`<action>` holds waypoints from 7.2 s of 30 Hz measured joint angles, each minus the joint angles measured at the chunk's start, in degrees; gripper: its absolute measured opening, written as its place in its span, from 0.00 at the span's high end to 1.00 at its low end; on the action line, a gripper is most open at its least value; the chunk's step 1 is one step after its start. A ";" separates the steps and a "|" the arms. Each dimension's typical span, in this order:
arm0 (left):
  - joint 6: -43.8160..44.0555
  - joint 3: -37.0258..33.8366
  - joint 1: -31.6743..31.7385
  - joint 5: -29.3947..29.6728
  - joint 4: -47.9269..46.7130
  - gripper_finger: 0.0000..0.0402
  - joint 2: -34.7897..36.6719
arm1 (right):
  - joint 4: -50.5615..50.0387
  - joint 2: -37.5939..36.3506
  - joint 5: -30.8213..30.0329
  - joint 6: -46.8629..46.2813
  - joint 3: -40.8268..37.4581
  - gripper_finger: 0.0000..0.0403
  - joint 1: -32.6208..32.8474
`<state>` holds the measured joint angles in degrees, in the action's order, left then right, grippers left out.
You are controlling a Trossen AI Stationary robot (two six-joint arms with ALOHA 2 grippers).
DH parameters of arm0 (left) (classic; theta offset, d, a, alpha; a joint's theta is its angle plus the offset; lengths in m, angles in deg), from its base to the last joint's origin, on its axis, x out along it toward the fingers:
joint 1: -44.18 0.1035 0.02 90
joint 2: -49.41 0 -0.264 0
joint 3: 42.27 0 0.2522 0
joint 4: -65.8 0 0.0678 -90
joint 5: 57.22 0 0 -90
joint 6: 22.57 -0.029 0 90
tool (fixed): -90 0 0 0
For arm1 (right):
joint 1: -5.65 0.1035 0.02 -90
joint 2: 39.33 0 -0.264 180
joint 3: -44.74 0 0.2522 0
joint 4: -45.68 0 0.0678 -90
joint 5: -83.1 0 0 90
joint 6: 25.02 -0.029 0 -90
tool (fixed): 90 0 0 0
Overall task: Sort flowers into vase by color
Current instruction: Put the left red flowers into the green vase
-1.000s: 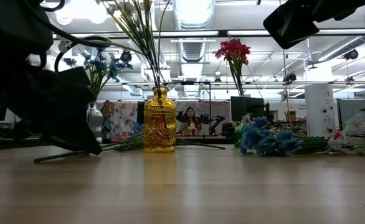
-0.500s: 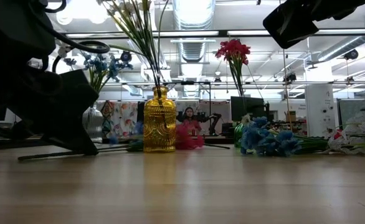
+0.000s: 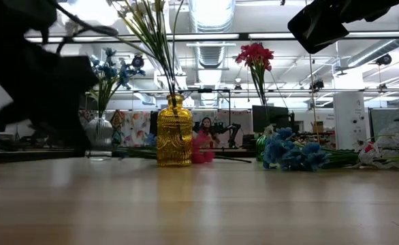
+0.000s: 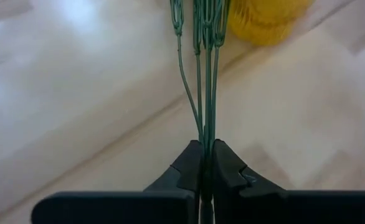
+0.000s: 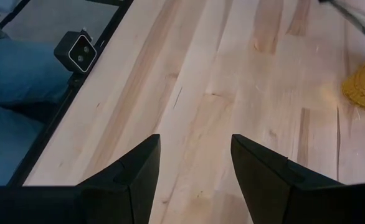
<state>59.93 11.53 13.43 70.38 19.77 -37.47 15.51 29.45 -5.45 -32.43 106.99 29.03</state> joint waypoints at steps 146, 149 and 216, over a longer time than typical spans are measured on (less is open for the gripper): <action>-92.78 20.97 0.03 8.38 87.52 0.75 -19.82 | 73.50 0.31 -19.54 17.21 -18.06 0.92 4.59; -89.65 20.99 -0.46 8.36 82.54 0.66 -19.80 | 70.05 -0.69 -20.07 15.84 -17.69 0.97 4.60; -74.20 20.97 -5.02 8.53 57.09 0.57 -19.53 | 2.98 -10.95 -30.08 5.32 -0.07 0.97 -36.17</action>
<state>-14.27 32.50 8.41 78.91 76.86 -57.00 18.49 18.50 -35.52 -27.11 106.93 -7.15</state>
